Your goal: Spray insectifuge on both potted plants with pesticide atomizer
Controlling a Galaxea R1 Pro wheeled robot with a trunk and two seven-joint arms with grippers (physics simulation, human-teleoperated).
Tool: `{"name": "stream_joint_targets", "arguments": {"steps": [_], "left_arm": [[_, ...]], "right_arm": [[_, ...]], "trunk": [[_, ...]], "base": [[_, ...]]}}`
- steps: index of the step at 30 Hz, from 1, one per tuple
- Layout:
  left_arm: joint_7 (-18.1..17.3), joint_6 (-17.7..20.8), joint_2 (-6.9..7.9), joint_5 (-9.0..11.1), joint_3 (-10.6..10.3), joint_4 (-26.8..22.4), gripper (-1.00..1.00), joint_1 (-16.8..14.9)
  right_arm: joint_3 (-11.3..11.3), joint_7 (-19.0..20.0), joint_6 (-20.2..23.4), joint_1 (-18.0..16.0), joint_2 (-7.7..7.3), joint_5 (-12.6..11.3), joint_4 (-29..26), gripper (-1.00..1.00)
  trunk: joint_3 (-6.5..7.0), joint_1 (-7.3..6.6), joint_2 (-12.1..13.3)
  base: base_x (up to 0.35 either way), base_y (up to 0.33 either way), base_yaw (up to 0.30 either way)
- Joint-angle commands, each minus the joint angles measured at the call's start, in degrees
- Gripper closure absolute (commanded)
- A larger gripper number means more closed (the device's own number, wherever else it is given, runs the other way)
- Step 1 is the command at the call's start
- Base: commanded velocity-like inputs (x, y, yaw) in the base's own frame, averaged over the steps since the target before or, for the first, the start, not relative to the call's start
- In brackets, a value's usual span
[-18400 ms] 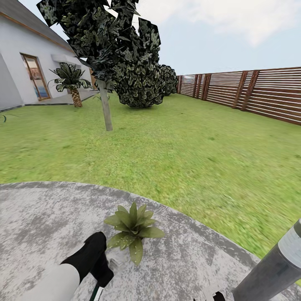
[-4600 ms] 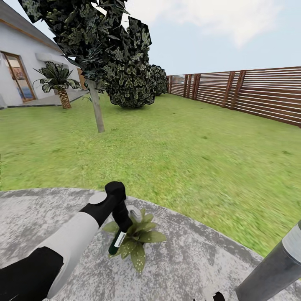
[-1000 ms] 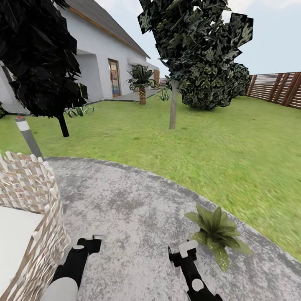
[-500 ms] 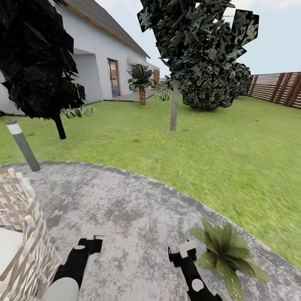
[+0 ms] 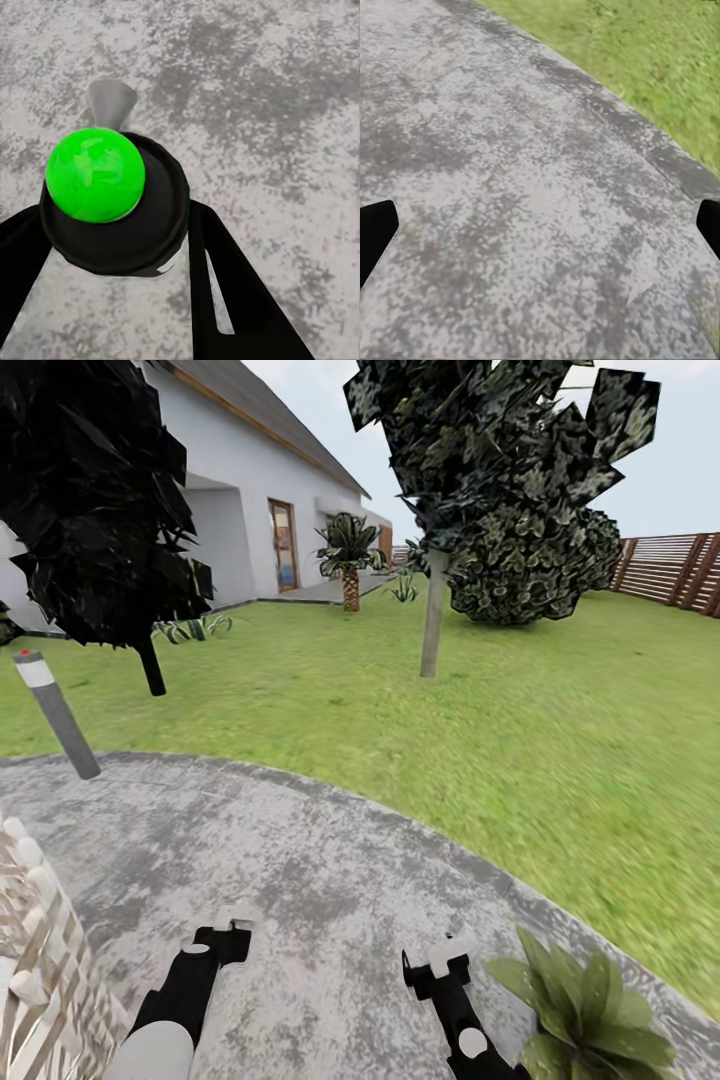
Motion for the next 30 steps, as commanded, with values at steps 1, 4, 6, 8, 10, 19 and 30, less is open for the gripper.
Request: {"name": "stream_joint_targets", "arguments": {"steps": [1,4,6,8,10,19,30], "left_arm": [[-0.54,0.10,-0.10,-0.41,0.39,-0.14,1.00,-0.07],[-0.54,0.10,-0.11,-0.41,0.39,-0.14,1.00,-0.06],[-0.54,0.10,-0.11,-0.41,0.40,-0.14,1.00,-0.07],[-0.54,0.10,-0.11,-0.41,0.39,-0.15,1.00,-0.08],[-0.54,0.10,-0.11,-0.41,0.38,-0.14,1.00,-0.06],[-0.54,0.10,-0.11,-0.41,0.37,-0.14,1.00,-0.03],[-0.60,0.10,-0.14,-0.41,0.36,-0.07,1.00,0.00]], "right_arm": [[-0.35,-0.14,-0.22,-0.03,0.06,0.62,0.05,-1.00],[-0.33,-0.13,-0.22,-0.02,0.06,0.65,0.05,-1.00],[-0.33,-0.13,-0.22,-0.02,0.06,0.64,0.05,-1.00],[-0.33,-0.14,-0.22,-0.02,0.06,0.64,0.05,-1.00],[-0.32,-0.14,-0.22,-0.02,0.06,0.60,0.05,-1.00],[-0.32,-0.12,-0.29,-0.02,0.06,0.65,0.91,-1.00],[-0.32,-0.12,-0.25,-0.02,0.06,0.65,0.93,-1.00]], "trunk": [[-0.06,0.02,-0.02],[-0.06,0.02,-0.02],[-0.06,0.02,-0.02],[-0.06,0.02,-0.02],[-0.06,0.02,-0.02],[-0.06,0.02,-0.02],[-0.06,0.02,-0.02]], "base": [[0.337,0.101,0.026],[0.337,0.092,0.008],[0.337,0.088,0.002],[0.337,0.089,0.000],[0.337,0.089,0.000],[0.337,0.027,0.000],[0.325,0.048,0.000]]}}
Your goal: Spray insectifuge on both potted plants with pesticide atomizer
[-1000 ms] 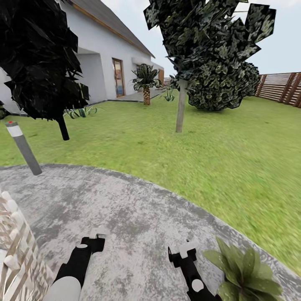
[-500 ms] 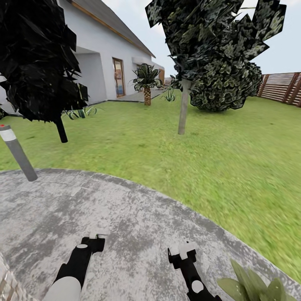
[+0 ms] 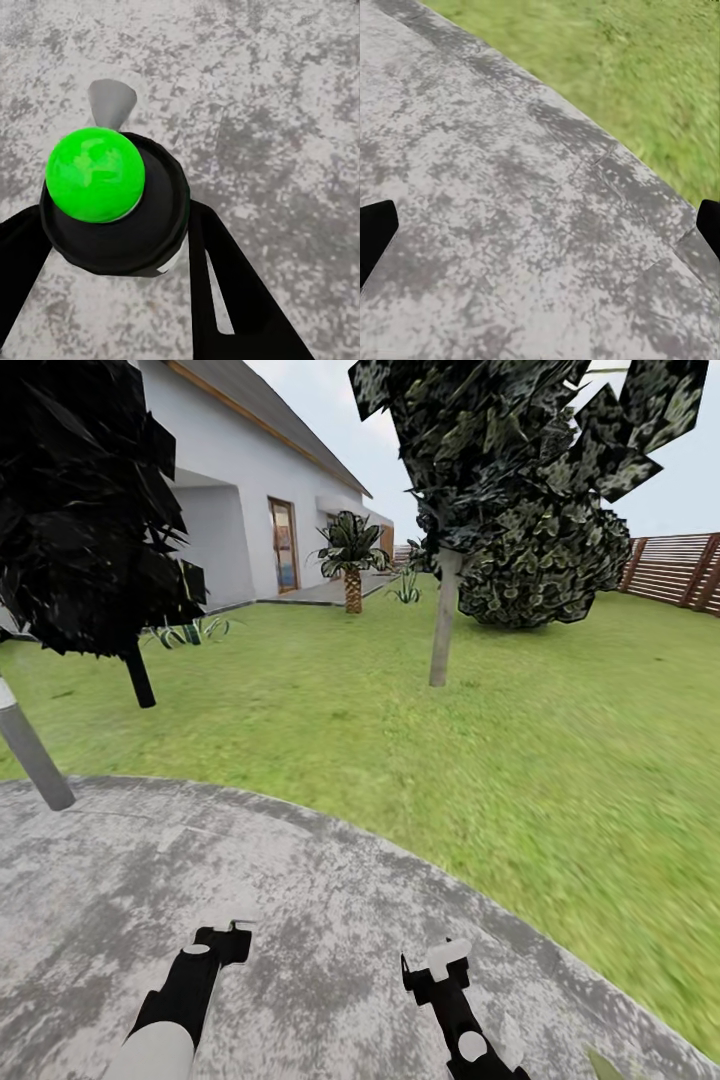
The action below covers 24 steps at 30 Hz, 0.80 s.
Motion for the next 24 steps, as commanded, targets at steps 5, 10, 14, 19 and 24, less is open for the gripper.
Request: {"name": "stream_joint_targets", "arguments": {"steps": [5,10,14,19,24], "left_arm": [[-0.49,0.10,-0.10,-0.41,0.41,-0.14,1.00,-0.07],[-0.47,0.10,-0.09,-0.41,0.41,-0.14,1.00,-0.10],[-0.47,0.10,-0.10,-0.41,0.41,-0.14,1.00,-0.09],[-0.47,0.10,-0.12,-0.41,0.41,-0.14,1.00,-0.06],[-0.50,0.10,-0.15,-0.41,0.41,-0.14,1.00,-0.09]], "right_arm": [[-0.38,-0.17,-0.23,-0.04,0.06,0.61,0.06,-1.00],[-0.38,-0.17,-0.27,-0.04,0.06,0.61,0.06,-1.00],[-0.38,-0.17,-0.24,-0.04,0.06,0.61,0.06,-1.00],[-0.38,-0.17,-0.27,-0.04,0.06,0.61,0.06,-1.00],[-0.38,-0.17,-0.26,-0.05,0.06,0.61,0.06,-1.00]], "trunk": [[-0.06,0.02,-0.02],[-0.06,0.02,-0.02],[-0.06,0.02,-0.02],[-0.06,0.02,-0.02],[-0.06,0.02,-0.02]], "base": [[0.067,0.018,0.000],[0.055,0.002,0.000],[0.238,0.077,0.000],[0.303,0.099,0.000],[0.328,0.035,0.000]]}}
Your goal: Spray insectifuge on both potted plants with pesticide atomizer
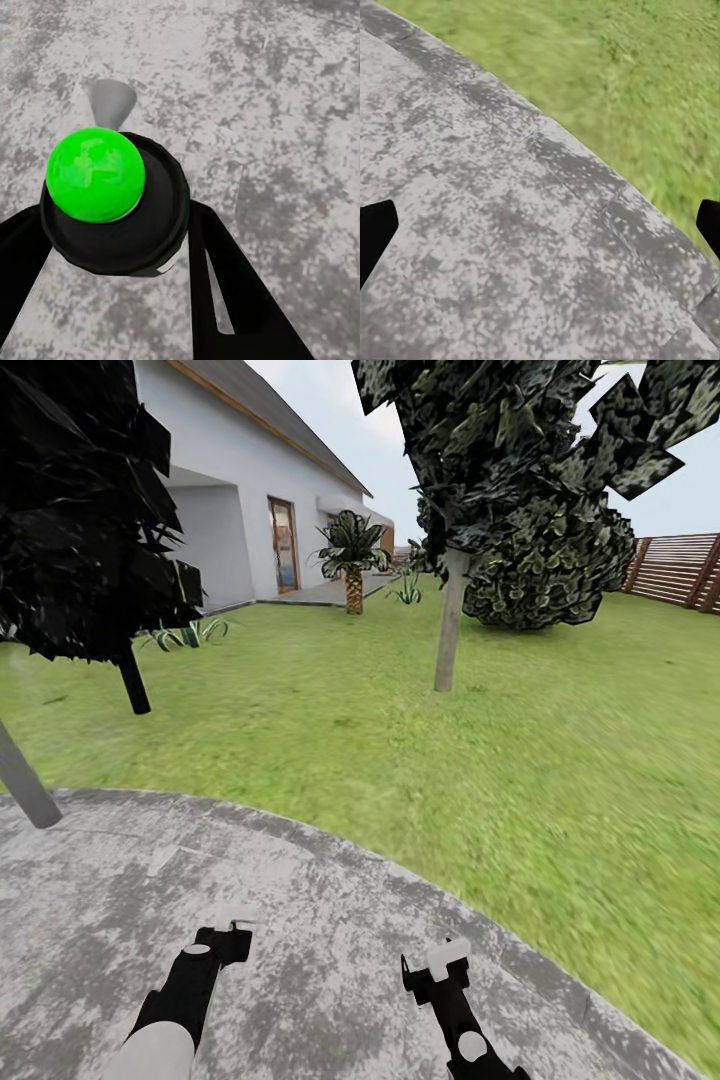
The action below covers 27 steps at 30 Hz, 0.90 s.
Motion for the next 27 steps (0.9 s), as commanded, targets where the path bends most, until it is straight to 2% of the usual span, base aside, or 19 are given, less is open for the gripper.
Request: {"name": "stream_joint_targets", "arguments": {"steps": [1,27], "left_arm": [[-0.58,0.11,-0.09,-0.41,0.42,-0.16,1.00,-0.04],[-0.61,0.11,-0.09,-0.41,0.42,-0.16,1.00,-0.06]], "right_arm": [[-0.38,-0.17,-0.21,-0.04,0.06,0.61,0.06,-1.00],[-0.38,-0.17,-0.25,-0.04,0.06,0.61,0.06,-1.00]], "trunk": [[-0.06,0.02,-0.02],[-0.06,0.02,-0.02]], "base": [[0.334,0.004,0.000],[0.335,0.000,0.000]]}}
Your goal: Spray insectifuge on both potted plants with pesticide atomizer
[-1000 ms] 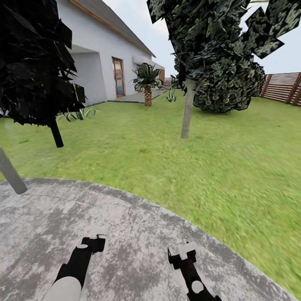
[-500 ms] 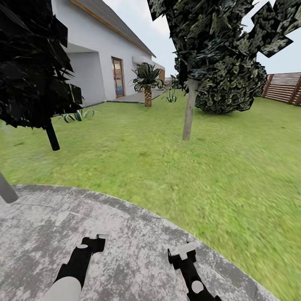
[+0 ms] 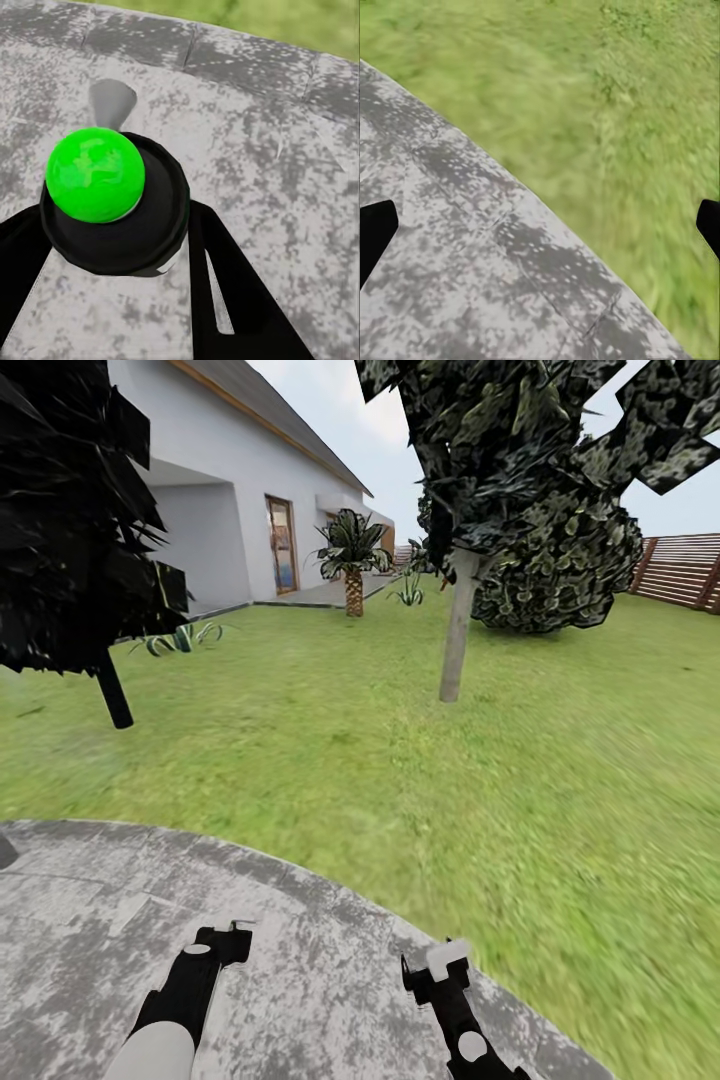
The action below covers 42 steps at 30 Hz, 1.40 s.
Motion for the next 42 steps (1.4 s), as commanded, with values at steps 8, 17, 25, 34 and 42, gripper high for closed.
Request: {"name": "stream_joint_targets", "arguments": {"steps": [8,17,25,34,42], "left_arm": [[-0.54,0.11,-0.09,-0.41,0.42,-0.16,1.00,-0.06],[-0.55,0.11,-0.09,-0.41,0.42,-0.16,1.00,-0.07],[-0.55,0.11,-0.09,-0.41,0.42,-0.16,1.00,-0.07],[-0.55,0.11,-0.08,-0.41,0.42,-0.16,1.00,-0.06],[-0.57,0.20,-0.35,-0.39,0.50,-0.16,1.00,-0.02]], "right_arm": [[-0.39,-0.17,-0.23,-0.04,0.06,0.61,0.06,-1.00],[-0.38,-0.17,-0.23,-0.04,0.06,0.61,0.06,-1.00],[-0.38,-0.17,-0.23,-0.04,0.06,0.61,0.07,-1.00],[-0.38,-0.17,-0.23,-0.04,0.06,0.61,0.14,-1.00],[-0.38,-0.17,-0.23,-0.04,0.06,0.61,1.57,-1.00]], "trunk": [[-0.06,0.02,-0.02],[-0.06,0.02,-0.02],[-0.06,0.02,-0.02],[-0.06,0.02,-0.02],[-0.06,0.02,-0.02]], "base": [[0.335,0.000,0.000],[0.335,0.001,0.000],[0.334,0.060,-0.009],[0.228,0.026,-0.258],[0.041,0.000,-0.294]]}}
